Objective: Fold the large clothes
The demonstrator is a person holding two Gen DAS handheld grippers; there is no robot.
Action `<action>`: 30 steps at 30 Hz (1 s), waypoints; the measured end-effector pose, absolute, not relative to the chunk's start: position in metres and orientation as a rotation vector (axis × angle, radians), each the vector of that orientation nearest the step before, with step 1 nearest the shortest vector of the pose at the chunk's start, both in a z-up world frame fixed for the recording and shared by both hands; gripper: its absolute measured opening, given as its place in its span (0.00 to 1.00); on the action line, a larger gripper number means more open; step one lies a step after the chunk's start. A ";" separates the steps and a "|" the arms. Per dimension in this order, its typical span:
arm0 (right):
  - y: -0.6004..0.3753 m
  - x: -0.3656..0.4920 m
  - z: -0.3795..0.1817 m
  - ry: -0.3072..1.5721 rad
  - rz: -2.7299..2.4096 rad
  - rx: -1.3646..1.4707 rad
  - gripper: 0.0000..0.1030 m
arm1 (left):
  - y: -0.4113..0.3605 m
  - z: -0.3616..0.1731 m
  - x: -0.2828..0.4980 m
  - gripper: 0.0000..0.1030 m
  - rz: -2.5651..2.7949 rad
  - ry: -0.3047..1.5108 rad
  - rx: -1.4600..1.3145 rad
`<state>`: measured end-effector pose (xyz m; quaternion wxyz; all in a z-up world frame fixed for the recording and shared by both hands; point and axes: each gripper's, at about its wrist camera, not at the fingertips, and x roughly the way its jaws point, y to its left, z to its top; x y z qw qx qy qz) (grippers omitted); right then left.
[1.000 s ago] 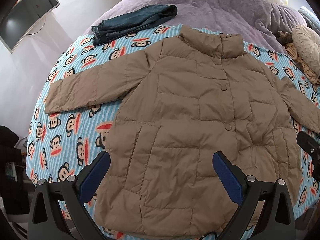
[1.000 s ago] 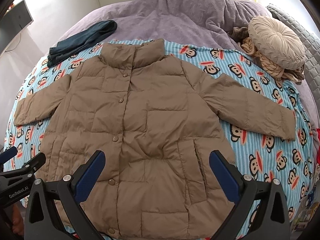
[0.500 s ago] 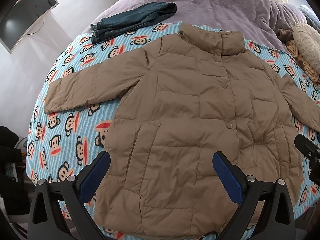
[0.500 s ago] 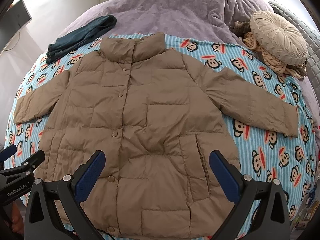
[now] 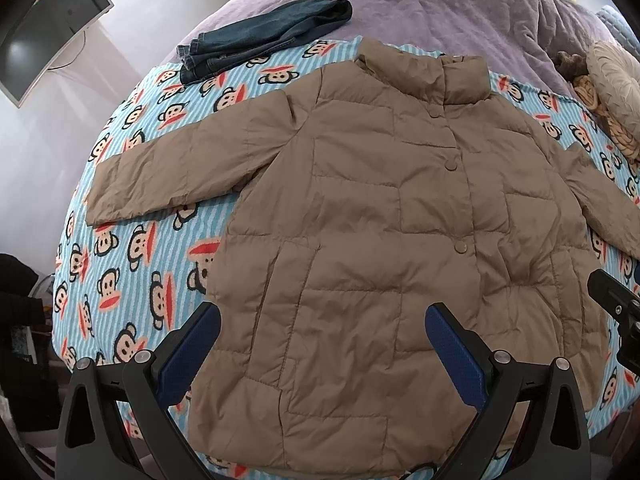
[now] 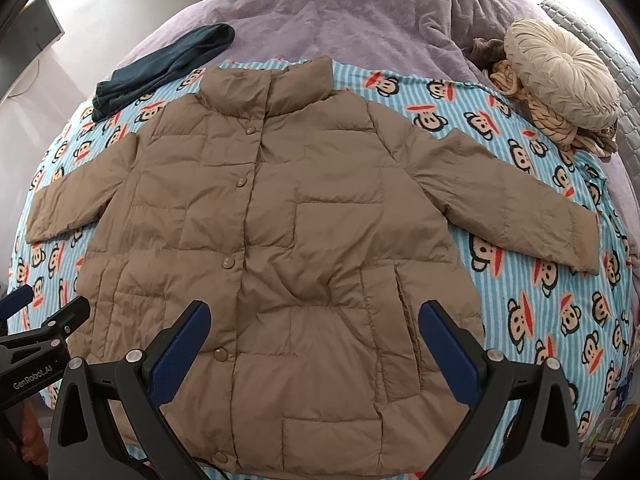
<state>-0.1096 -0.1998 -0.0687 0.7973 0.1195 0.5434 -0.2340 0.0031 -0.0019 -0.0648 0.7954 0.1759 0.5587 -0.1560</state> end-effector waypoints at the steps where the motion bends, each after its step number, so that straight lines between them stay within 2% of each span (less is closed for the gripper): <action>1: -0.200 -0.110 -0.069 1.168 -0.502 0.257 1.00 | -0.003 -0.065 0.003 0.99 -0.335 1.202 0.378; 30: -0.204 -0.107 -0.092 1.259 -0.473 0.290 1.00 | -0.004 -0.088 0.006 0.99 -0.340 1.317 0.388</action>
